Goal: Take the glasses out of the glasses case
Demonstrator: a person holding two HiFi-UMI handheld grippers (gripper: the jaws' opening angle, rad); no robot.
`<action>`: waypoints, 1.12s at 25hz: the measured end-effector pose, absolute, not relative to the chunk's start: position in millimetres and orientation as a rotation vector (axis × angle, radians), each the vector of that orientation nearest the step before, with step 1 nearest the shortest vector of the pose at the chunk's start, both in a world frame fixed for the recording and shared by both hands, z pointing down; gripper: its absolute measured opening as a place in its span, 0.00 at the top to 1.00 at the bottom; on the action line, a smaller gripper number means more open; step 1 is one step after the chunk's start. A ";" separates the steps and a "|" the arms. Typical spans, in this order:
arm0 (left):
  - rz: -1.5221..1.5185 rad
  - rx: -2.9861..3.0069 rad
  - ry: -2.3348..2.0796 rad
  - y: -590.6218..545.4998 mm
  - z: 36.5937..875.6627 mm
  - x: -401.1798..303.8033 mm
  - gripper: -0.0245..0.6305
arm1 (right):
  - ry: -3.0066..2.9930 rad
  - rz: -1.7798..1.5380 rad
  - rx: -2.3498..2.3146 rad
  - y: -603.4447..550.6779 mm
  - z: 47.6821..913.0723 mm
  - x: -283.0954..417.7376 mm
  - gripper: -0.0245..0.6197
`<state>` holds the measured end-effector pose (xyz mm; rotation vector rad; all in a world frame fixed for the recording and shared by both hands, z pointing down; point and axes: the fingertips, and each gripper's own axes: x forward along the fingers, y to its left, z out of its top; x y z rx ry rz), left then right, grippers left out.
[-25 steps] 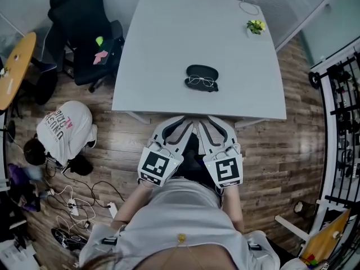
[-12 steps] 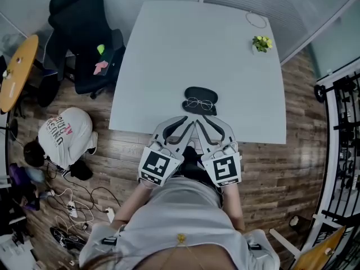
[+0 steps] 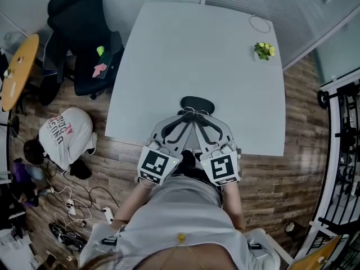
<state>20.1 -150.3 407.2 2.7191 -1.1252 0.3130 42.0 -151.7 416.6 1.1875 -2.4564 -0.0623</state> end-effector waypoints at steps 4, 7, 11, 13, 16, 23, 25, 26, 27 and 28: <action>0.338 2.700 -1.151 -159.9 415.3 23.5 0.83 | -2.428 -0.079 1.128 -160.1 430.3 48.3 0.86; 0.355 2.687 -1.158 -166.5 421.2 24.1 0.83 | -2.400 -0.096 1.080 -166.7 439.1 49.6 0.86; 0.387 2.687 -1.136 -172.6 426.1 22.9 0.83 | -2.345 -0.116 1.044 -172.7 454.2 49.5 0.86; 0.397 2.693 -1.115 -177.3 427.4 23.4 0.83 | -2.330 -0.101 1.039 -176.5 460.0 49.3 0.86; 0.411 2.704 -1.070 -184.9 429.7 25.1 0.83 | -2.303 -0.070 1.042 -183.6 468.9 48.8 0.86; 0.455 2.719 -0.978 -199.2 438.0 19.0 0.83 | -2.195 -0.023 1.008 -195.2 500.8 45.0 0.86; 0.461 2.714 -0.965 -202.5 441.4 15.6 0.83 | -2.166 -0.005 0.992 -197.3 513.6 44.9 0.86; 0.465 2.711 -0.958 -203.9 443.4 13.9 0.83 | -2.151 0.004 0.983 -198.1 520.8 45.1 0.86; 0.469 2.709 -0.951 -205.1 445.3 12.0 0.83 | -2.136 0.014 0.973 -198.7 528.1 45.1 0.86; 0.473 2.706 -0.947 -206.0 447.0 10.1 0.83 | -2.124 0.024 0.961 -199.2 535.5 45.0 0.86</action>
